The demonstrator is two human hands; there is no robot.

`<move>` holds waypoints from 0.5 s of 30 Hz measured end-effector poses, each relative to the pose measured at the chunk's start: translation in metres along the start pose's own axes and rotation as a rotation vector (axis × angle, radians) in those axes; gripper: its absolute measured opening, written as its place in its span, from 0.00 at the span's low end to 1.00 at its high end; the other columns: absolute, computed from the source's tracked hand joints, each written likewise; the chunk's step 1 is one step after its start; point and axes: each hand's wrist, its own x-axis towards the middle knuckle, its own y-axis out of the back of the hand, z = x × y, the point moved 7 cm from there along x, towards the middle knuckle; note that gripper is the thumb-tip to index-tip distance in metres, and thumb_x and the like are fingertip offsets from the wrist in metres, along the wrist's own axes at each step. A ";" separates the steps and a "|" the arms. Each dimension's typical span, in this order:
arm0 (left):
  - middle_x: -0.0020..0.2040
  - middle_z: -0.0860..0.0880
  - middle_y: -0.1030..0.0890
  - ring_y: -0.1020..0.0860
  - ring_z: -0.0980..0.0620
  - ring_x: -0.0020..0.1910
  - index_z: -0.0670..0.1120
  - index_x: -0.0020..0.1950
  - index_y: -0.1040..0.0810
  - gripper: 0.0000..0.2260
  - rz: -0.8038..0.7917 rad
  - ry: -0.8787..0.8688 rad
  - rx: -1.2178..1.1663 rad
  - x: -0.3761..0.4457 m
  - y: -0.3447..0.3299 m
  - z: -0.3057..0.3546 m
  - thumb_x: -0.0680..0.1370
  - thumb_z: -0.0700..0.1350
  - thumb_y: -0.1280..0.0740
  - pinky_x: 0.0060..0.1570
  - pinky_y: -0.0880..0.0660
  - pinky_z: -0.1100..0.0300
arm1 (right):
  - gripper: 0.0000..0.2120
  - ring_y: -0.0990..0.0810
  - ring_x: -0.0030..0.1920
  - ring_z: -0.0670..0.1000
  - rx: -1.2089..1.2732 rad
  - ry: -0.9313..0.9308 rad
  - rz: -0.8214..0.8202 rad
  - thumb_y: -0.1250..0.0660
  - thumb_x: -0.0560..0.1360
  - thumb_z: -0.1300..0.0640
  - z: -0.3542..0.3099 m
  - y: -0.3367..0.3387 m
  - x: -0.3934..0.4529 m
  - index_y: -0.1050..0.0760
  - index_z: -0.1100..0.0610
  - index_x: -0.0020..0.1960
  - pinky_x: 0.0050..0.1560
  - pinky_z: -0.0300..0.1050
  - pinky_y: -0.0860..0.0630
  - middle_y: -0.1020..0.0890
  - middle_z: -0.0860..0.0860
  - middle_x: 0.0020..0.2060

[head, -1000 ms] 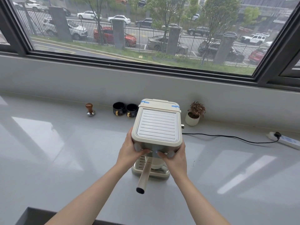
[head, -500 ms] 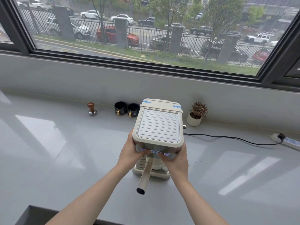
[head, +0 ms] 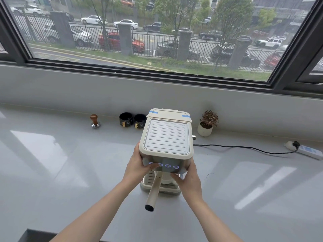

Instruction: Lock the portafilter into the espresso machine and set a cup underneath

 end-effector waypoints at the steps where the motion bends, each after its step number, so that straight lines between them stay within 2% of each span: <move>1: 0.60 0.69 0.28 0.26 0.68 0.54 0.65 0.66 0.42 0.40 -0.002 0.002 -0.005 -0.001 0.000 0.002 0.67 0.44 0.20 0.47 0.30 0.69 | 0.35 0.24 0.57 0.44 -0.010 -0.010 -0.002 0.25 0.68 0.53 0.002 0.002 0.000 0.38 0.44 0.70 0.45 0.36 0.30 0.25 0.36 0.58; 4: 0.61 0.66 0.28 0.28 0.59 0.60 0.69 0.61 0.42 0.38 -0.003 -0.003 -0.015 0.001 0.001 -0.001 0.67 0.44 0.20 0.49 0.30 0.67 | 0.29 0.24 0.60 0.47 -0.065 -0.014 -0.001 0.25 0.69 0.53 0.001 0.009 0.001 0.33 0.48 0.66 0.46 0.36 0.31 0.24 0.39 0.57; 7: 0.61 0.66 0.29 0.29 0.57 0.64 0.69 0.62 0.41 0.39 -0.005 -0.017 -0.028 0.001 0.001 0.000 0.66 0.45 0.20 0.53 0.30 0.63 | 0.29 0.25 0.61 0.45 -0.066 0.054 0.054 0.26 0.70 0.53 -0.015 0.026 0.002 0.33 0.50 0.68 0.54 0.38 0.30 0.23 0.43 0.60; 10: 0.61 0.68 0.29 0.29 0.56 0.64 0.71 0.61 0.41 0.38 -0.007 -0.038 -0.036 0.001 0.000 0.000 0.62 0.50 0.22 0.54 0.31 0.61 | 0.21 0.21 0.56 0.44 -0.031 0.166 0.137 0.28 0.73 0.54 -0.049 0.050 -0.002 0.29 0.50 0.64 0.58 0.46 0.24 0.20 0.44 0.57; 12: 0.60 0.68 0.29 0.29 0.56 0.64 0.72 0.59 0.41 0.37 -0.010 -0.042 -0.041 0.001 0.000 0.001 0.60 0.53 0.23 0.54 0.31 0.60 | 0.15 0.19 0.53 0.44 0.016 0.228 0.180 0.29 0.74 0.54 -0.078 0.066 -0.007 0.26 0.48 0.59 0.58 0.49 0.22 0.18 0.45 0.54; 15: 0.61 0.64 0.28 0.29 0.56 0.63 0.71 0.60 0.40 0.37 -0.002 -0.068 -0.057 0.002 0.001 0.003 0.57 0.59 0.25 0.55 0.31 0.59 | 0.09 0.18 0.49 0.44 0.210 0.370 0.239 0.31 0.75 0.55 -0.137 0.090 -0.022 0.25 0.47 0.54 0.54 0.44 0.21 0.16 0.44 0.48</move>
